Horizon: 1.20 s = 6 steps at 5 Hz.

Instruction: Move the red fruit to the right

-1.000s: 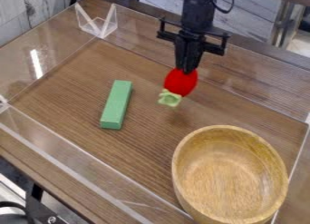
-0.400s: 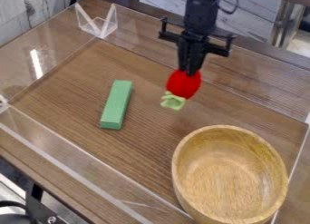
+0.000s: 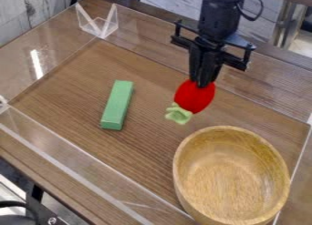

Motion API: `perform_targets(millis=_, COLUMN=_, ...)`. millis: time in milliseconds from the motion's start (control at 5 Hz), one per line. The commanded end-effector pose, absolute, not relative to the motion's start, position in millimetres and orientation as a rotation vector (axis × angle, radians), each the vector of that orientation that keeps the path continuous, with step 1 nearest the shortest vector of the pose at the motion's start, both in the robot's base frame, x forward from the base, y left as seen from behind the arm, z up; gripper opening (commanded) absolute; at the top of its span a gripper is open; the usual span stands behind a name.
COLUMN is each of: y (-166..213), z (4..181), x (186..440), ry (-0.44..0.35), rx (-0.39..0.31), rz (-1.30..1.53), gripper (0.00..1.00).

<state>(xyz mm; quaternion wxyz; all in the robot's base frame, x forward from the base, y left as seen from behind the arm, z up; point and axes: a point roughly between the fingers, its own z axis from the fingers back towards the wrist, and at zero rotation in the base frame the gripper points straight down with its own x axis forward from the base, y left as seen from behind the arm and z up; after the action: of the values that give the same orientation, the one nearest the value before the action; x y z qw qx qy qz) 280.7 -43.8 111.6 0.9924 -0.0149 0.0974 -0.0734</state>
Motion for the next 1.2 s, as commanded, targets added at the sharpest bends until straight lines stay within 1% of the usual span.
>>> perform_targets(millis=0, y=-69, z=131.0, x=259, ry=0.146, rx=-0.047, rz=-0.215, gripper=0.0)
perform_targets(millis=200, y=-94, z=127.1, x=245, ry=0.164, rx=-0.053, rz=-0.262, gripper=0.0)
perform_targets(millis=400, y=-112, z=115.0, x=232, ry=0.183, rx=-0.073, rz=-0.301, gripper=0.0)
perform_targets(millis=600, y=-120, z=104.4, x=226, ry=0.199, rx=-0.087, rz=-0.319, gripper=0.0)
perform_targets(millis=800, y=-117, z=97.3, x=214, ry=0.21, rx=-0.099, rz=-0.336, gripper=0.0)
perform_targets(millis=1000, y=-112, z=94.9, x=207, ry=0.213, rx=-0.107, rz=-0.346, gripper=1.0)
